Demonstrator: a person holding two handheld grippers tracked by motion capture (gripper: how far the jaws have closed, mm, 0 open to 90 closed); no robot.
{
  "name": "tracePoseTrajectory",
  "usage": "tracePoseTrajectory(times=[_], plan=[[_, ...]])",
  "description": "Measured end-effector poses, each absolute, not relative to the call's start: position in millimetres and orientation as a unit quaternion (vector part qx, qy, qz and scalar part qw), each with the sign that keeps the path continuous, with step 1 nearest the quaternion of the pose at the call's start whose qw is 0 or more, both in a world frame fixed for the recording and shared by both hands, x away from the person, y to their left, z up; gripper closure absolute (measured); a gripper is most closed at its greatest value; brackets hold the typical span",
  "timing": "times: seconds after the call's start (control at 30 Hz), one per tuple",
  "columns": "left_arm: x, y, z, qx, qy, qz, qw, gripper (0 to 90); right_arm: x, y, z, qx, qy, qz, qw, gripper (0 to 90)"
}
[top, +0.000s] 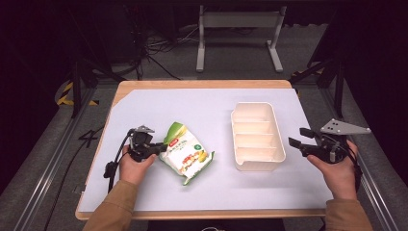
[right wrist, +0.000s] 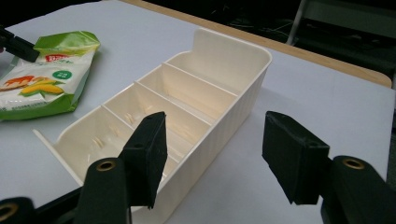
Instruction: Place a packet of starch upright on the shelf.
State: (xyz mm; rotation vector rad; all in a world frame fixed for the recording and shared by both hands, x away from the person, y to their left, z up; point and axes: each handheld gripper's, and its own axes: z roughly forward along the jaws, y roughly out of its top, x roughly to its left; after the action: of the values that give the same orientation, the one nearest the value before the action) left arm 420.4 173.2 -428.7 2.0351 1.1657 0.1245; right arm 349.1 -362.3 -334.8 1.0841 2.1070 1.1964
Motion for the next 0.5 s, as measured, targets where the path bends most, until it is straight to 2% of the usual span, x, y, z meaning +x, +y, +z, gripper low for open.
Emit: tracePoseTrajectory(times=[0.5], plan=[[403.3, 172.0, -390.4, 0.786, 0.416, 0.057, 0.454, 82.7, 347.4, -364.2, -333.2, 0.399, 0.766, 0.439, 0.247, 42.3]])
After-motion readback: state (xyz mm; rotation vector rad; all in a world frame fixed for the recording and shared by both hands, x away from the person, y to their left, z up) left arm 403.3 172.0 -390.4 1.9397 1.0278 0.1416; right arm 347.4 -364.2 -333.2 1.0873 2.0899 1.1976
